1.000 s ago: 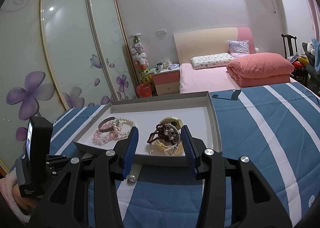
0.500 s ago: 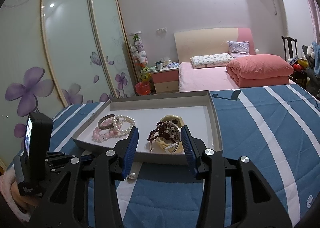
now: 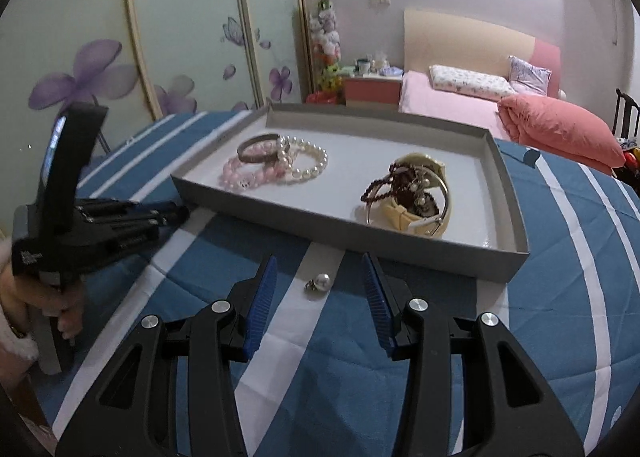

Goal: Organize jewelry
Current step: 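Close the right tool on the other pearl stud while the left tool holds its stud, then carry both pearl studs in both tools over the tray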

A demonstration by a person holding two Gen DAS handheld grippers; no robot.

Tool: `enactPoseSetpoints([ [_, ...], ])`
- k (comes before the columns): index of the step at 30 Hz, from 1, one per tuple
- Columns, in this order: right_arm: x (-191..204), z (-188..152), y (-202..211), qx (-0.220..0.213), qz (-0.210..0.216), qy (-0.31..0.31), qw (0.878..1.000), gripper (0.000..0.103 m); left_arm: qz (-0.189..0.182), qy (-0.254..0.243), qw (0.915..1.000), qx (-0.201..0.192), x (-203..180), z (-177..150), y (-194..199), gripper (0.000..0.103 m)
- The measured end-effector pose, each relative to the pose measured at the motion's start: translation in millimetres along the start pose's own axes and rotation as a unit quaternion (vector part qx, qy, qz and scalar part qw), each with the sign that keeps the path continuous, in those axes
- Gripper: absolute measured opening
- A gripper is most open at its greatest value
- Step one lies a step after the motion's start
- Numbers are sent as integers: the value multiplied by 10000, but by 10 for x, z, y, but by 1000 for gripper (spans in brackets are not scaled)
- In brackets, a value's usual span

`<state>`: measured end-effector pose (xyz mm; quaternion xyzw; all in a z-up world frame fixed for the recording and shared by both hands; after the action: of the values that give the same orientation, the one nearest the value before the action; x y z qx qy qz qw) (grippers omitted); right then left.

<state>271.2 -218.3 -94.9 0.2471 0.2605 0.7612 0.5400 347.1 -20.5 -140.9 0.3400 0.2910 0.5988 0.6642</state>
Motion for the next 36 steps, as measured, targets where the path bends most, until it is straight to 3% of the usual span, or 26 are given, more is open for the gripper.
enactPoseSetpoints([
  [7, -16, -139, -222, 618, -56, 7, 9981, 36, 3, 1, 10000, 1, 8, -7, 17, 16],
  [21, -32, -161, -309, 862, -107, -4, 9962, 20, 3, 3, 10000, 3, 10, -5, 16, 16],
  [31, -32, -130, -327, 851, -159, 17, 9962, 17, -13, 13, 10000, 0, 8, -4, 20, 16],
  [36, -60, 14, -100, 334, -118, -86, 9993, 17, -71, 137, 9997, -186, 50, 16, 108, 16],
])
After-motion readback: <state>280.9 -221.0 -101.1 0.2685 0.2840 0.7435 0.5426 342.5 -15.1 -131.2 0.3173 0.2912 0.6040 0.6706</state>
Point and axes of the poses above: each gripper's, at about its wrist camera, not at the fingertips, and y roughly against the way its jaws point, x to its left, z to its top, the point moved 10 cm from there along -y, roughly the way its jaws point, and after that the axes turned 2 degrees about x, right-handed, at the moved point
